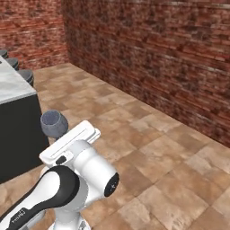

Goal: Retrieve the wine glasses from the counter and place one next to each plate.

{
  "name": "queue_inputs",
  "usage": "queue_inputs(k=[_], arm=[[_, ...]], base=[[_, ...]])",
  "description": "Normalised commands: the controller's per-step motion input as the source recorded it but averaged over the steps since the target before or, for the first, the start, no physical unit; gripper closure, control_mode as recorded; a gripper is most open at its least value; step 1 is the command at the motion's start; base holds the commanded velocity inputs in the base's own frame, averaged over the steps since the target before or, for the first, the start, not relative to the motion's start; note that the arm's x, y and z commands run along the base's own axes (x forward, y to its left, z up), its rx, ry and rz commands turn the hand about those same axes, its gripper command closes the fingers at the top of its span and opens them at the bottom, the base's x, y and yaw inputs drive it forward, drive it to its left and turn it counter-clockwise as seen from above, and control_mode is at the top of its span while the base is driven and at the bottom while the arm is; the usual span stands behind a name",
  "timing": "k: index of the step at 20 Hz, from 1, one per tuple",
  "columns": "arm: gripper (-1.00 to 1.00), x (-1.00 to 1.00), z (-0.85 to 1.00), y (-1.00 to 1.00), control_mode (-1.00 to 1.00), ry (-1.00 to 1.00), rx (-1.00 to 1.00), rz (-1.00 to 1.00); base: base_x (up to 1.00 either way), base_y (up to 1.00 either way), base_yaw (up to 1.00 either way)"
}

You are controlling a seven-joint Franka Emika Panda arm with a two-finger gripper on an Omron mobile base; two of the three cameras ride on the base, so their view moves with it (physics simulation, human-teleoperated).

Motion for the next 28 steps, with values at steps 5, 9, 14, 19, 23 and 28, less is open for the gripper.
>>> queue_inputs(k=[5,9,14,19,23,28], arm=[[1.00,0.00,0.00,0.00,1.00,0.00,0.00,0.00],[1.00,0.00,0.00,0.00,1.00,0.00,0.00,0.00],[1.00,0.00,0.00,0.00,1.00,0.00,0.00,0.00],[1.00,0.00,0.00,0.00,1.00,0.00,0.00,0.00],[1.00,0.00,0.00,0.00,1.00,0.00,0.00,0.00],[1.00,0.00,0.00,0.00,1.00,0.00,0.00,0.00]], base=[[1.00,-0.46,0.32],[1.00,-0.47,0.33],[1.00,-0.25,0.30],[1.00,-0.07,0.39],[1.00,0.00,0.56],[1.00,-0.20,0.60]])
